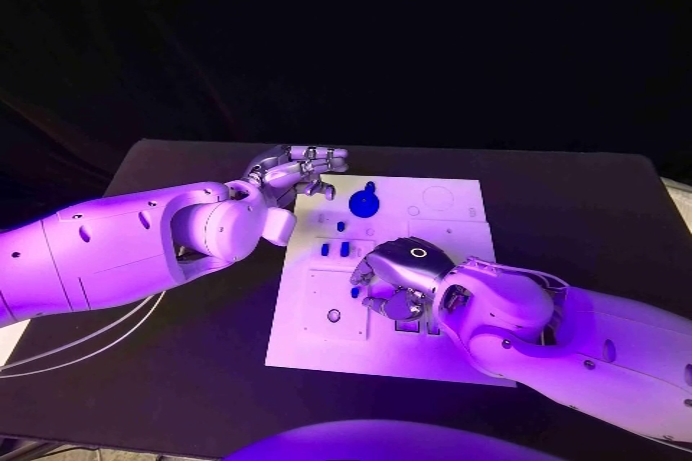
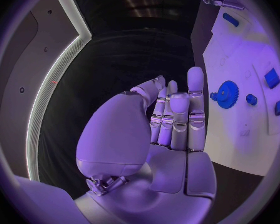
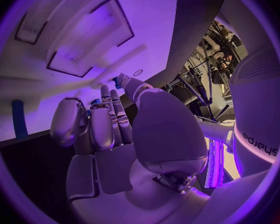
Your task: Assemble the parts on the task board
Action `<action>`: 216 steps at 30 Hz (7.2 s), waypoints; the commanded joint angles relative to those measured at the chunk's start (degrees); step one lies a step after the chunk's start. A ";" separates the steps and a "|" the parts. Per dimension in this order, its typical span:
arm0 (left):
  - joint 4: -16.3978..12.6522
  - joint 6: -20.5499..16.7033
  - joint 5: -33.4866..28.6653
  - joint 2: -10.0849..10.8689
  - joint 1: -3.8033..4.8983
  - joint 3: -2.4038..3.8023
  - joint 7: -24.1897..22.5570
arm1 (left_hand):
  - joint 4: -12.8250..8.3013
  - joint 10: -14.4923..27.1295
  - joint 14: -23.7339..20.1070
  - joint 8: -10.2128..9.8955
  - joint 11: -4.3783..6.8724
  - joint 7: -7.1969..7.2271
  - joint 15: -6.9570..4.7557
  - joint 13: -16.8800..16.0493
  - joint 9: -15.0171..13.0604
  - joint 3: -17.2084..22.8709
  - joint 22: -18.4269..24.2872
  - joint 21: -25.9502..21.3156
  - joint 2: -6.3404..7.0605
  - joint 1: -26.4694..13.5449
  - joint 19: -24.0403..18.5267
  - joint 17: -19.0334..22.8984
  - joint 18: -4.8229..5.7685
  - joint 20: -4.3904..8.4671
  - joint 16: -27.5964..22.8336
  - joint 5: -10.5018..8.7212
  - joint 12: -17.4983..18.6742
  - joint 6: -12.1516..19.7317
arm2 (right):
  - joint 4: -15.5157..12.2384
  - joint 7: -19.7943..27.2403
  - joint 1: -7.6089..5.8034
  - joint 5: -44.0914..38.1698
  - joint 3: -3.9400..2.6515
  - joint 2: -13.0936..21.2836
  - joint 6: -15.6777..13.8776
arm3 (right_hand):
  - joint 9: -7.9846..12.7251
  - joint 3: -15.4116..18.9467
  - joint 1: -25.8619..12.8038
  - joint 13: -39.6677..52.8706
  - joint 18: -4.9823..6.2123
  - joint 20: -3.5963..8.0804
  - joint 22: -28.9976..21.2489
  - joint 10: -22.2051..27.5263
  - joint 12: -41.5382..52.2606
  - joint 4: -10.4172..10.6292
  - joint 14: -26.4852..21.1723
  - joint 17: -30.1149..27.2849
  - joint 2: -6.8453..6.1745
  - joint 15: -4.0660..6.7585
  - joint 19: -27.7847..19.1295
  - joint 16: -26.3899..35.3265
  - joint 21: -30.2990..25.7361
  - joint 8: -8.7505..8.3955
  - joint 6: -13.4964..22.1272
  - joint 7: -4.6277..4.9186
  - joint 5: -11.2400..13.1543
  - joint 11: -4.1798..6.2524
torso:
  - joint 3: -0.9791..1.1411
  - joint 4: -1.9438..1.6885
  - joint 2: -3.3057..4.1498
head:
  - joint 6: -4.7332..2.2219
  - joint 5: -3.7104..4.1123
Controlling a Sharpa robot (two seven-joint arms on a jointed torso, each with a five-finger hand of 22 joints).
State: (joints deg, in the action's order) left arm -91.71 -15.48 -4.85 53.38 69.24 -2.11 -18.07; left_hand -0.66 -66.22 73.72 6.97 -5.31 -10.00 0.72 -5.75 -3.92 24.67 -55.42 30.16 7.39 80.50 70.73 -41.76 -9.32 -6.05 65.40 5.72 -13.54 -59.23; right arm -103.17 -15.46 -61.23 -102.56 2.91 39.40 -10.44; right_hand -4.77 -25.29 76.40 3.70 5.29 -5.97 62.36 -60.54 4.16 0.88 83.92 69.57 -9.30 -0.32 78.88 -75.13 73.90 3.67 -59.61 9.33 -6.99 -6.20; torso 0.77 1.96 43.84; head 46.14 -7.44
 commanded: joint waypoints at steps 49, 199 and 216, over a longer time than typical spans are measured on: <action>-0.12 1.73 -0.29 0.52 0.00 0.03 0.22 | -0.25 0.52 -0.58 0.46 -0.12 0.00 -0.13 0.00 0.02 -0.42 0.17 -0.53 -0.06 -0.51 -0.43 0.35 -1.08 -0.16 -0.46 -0.18 -0.36 0.32 | 0.34 -3.06 -5.97 -0.29 -1.23 9.75 5.99 | -0.77 0.03 2.88 0.47 0.26 1.18 0.13 -7.86 4.59 0.27 2.55 -0.91 2.99 1.69 0.99 0.02 -0.38 1.82 -6.75 -2.81 2.19 2.92 | -0.03 0.09 0.02 | -0.89 1.58; 0.61 1.84 -0.29 -0.28 -0.43 0.01 -0.22 | -0.64 1.02 -0.89 0.75 -0.20 -0.08 -0.07 -0.01 -0.02 -1.02 0.54 -0.95 -0.42 -0.15 -0.41 0.88 -1.11 -0.24 -0.49 -0.21 -0.94 0.70 | -12.96 -17.72 -3.97 19.02 0.58 26.62 -1.92 | -1.95 23.53 -6.00 58.39 -1.61 3.22 10.09 -16.28 59.64 12.74 4.21 9.01 3.83 3.43 4.84 -8.50 6.31 6.55 -0.32 -3.36 -11.41 5.01 | -0.66 2.08 -1.41 | -0.64 6.88; 0.78 2.01 -0.29 -0.04 -0.80 0.00 -0.10 | -0.65 1.01 -0.90 0.77 -0.20 -0.08 -0.07 -0.01 -0.02 -1.04 0.55 -0.96 -0.43 -0.15 -0.41 0.90 -1.11 -0.24 -0.49 -0.21 -0.97 0.69 | -12.47 -18.58 -1.53 13.26 1.26 24.53 -0.40 | -2.74 27.94 -6.13 63.24 -1.76 3.17 11.02 -17.11 62.60 15.56 4.30 9.93 4.52 3.43 5.00 -9.16 6.85 8.34 0.04 -3.53 -10.89 5.08 | -0.65 2.07 -1.19 | -1.00 7.00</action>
State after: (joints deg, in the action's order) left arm -90.89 -13.96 -4.96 53.37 68.47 -2.14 -17.40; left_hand -1.17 -65.61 73.13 7.49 -5.52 -10.00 0.53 -5.73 -3.95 23.92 -54.93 29.49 7.39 80.51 70.52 -40.82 -9.32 -6.25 64.96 5.73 -14.15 -58.83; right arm -115.56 -33.17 -62.97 -86.51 4.14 64.19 -12.14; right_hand -7.44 2.34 70.28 66.90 4.37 -2.61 73.32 -77.35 66.54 16.40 83.92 74.93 -5.28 3.19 83.53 -84.00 80.50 11.76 -59.75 5.93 -18.18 -1.08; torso 0.09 4.01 42.58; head 45.14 -0.37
